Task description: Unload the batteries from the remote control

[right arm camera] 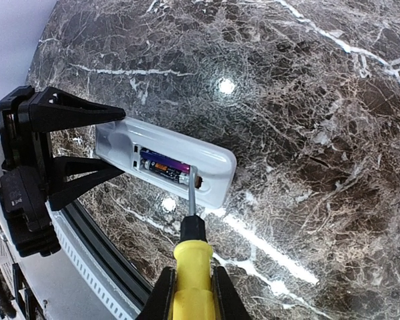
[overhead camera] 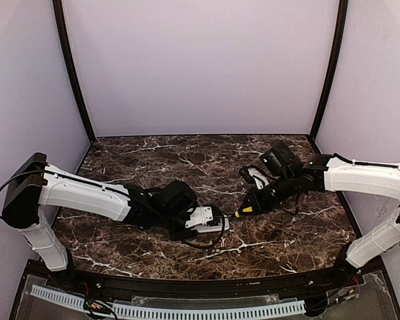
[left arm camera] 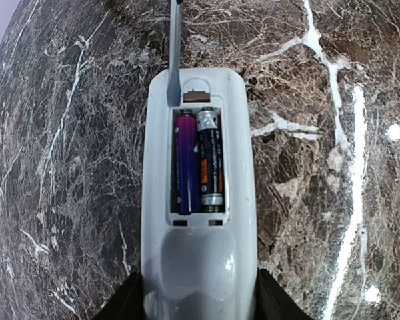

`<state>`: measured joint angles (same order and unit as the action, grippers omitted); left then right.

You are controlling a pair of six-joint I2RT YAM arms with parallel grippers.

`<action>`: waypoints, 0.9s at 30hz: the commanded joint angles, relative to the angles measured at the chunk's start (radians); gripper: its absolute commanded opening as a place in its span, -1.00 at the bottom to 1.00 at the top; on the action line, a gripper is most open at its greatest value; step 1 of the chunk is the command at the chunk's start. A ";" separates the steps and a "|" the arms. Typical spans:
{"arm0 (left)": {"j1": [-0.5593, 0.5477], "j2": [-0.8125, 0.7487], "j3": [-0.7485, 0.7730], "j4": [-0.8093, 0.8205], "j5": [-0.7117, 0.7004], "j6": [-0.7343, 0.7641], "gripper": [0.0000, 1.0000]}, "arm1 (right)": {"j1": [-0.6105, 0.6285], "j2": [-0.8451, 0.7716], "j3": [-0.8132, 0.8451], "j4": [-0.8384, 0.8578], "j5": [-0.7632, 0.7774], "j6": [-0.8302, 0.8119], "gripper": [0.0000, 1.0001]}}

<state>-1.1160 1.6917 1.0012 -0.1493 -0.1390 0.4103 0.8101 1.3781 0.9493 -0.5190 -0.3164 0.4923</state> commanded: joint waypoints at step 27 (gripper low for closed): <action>-0.021 0.098 0.137 -0.152 -0.075 -0.024 -0.99 | 0.082 0.125 0.166 -0.154 0.138 0.079 -1.00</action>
<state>-1.1309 1.7885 1.1072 -0.2638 -0.2031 0.4034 0.8730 1.4815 1.0801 -0.6468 -0.2157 0.5587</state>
